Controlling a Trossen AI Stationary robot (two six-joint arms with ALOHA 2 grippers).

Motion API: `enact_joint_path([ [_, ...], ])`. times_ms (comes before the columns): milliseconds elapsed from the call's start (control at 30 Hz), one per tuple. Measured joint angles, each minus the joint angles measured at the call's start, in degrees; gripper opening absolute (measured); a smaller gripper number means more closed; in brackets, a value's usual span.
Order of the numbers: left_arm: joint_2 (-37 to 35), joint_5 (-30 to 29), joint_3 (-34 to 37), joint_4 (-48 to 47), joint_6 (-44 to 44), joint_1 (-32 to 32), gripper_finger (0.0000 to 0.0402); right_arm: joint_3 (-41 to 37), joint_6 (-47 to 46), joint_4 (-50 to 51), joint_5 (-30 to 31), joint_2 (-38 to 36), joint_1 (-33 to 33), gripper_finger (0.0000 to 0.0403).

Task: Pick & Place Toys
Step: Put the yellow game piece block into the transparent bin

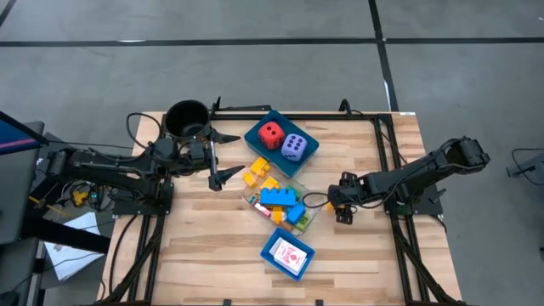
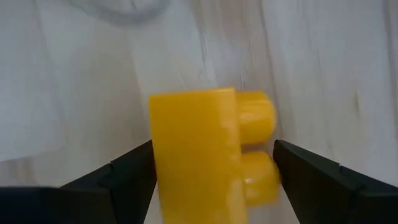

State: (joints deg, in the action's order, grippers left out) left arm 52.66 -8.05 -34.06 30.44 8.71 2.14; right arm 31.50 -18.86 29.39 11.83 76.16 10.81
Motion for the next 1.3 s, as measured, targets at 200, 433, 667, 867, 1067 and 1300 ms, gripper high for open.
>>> enact_joint_path([
  [200, 0.00, 0.00, 0.00, -0.55, 0.02, 0.01, 0.0400, -6.07, -0.84, -6.85, -2.10, -0.50, -1.29, 0.0301],
  [433, 0.00, 0.00, 0.00, -0.48, 0.02, 0.01, 0.0400, -6.79, -3.50, -8.39, -1.81, -0.94, -0.25, 0.0298],
  [667, 0.00, 0.00, 0.00, -0.88, 0.02, 0.01, 0.0400, -7.10, -5.02, -8.24, -0.55, -3.40, 1.18, 0.0259],
  [867, 0.00, -0.02, 0.00, -0.96, 0.00, 0.01, 0.0400, -7.35, -6.05, -7.13, -0.61, -6.77, 3.81, 0.0259],
  [1067, 0.00, -0.01, 0.01, -1.05, 0.01, 0.01, 0.0400, -7.23, -9.75, -3.72, 6.45, -13.91, 7.76, 0.0259],
  [1300, 0.00, -0.02, 0.02, -1.05, 0.00, 0.01, 0.0400, -7.18, -14.10, -1.25, 18.66, -25.95, 10.76, 0.0259],
])
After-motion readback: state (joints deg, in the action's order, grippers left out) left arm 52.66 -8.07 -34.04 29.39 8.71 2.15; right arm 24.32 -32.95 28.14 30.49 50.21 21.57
